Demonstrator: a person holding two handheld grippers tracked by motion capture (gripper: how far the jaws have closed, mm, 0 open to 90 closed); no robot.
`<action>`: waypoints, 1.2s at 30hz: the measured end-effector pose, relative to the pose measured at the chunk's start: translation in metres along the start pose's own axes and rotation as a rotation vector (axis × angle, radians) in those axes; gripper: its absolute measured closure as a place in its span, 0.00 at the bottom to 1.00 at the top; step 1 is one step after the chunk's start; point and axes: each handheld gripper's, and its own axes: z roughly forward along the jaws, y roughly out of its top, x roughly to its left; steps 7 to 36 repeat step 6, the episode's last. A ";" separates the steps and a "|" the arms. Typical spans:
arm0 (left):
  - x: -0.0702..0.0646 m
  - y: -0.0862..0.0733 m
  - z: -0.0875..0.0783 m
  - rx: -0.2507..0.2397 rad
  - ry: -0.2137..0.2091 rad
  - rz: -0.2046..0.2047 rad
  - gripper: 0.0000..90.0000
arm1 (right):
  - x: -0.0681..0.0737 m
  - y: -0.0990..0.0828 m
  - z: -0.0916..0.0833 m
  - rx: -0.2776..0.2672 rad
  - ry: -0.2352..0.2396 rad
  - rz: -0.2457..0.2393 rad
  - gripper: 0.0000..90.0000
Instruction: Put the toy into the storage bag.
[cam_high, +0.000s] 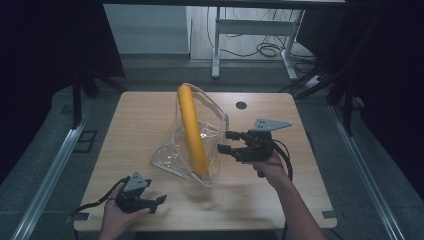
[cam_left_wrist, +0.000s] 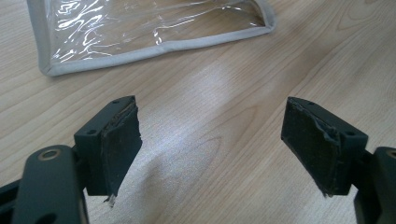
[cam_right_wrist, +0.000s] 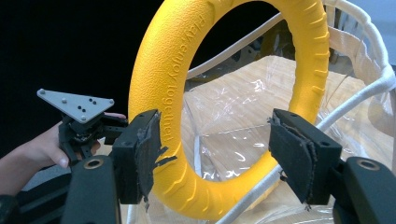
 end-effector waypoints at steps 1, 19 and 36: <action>0.000 0.000 0.000 0.000 0.000 0.000 0.22 | 0.000 0.000 0.000 0.000 -0.002 -0.003 0.38; 0.000 0.000 0.000 0.002 0.001 0.000 0.22 | -0.001 -0.003 0.001 0.006 -0.010 -0.003 0.38; 0.000 0.000 0.000 0.002 0.001 0.000 0.22 | -0.001 -0.003 0.001 0.006 -0.010 -0.003 0.38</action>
